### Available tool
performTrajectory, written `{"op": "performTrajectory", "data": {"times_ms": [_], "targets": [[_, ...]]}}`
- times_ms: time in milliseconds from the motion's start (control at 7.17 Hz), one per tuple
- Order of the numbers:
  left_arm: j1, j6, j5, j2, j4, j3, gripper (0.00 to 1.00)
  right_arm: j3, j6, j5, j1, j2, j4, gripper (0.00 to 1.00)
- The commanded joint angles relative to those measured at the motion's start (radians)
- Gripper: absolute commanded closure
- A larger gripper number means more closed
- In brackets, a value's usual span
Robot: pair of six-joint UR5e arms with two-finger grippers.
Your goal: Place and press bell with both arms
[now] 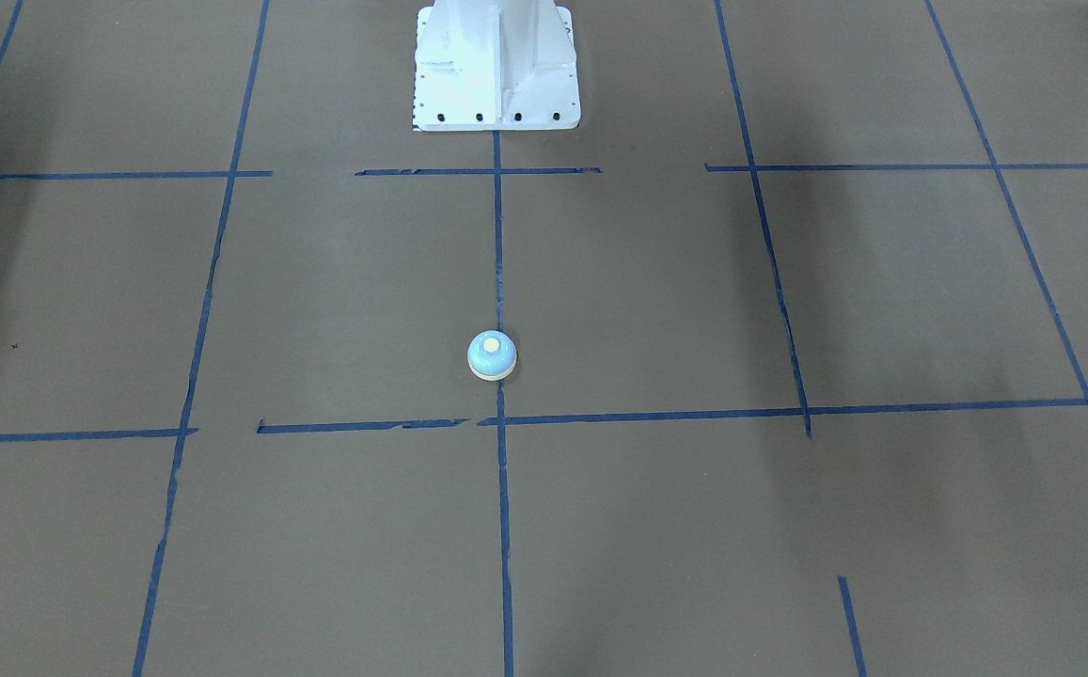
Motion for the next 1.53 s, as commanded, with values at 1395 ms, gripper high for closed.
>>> {"op": "performTrajectory", "data": {"times_ms": [1395], "targets": [[-0.012,0.000,0.024,0.016,0.145,-0.004,0.00,0.023,0.013,-0.013,-0.001,-0.014,0.000,0.00]]}}
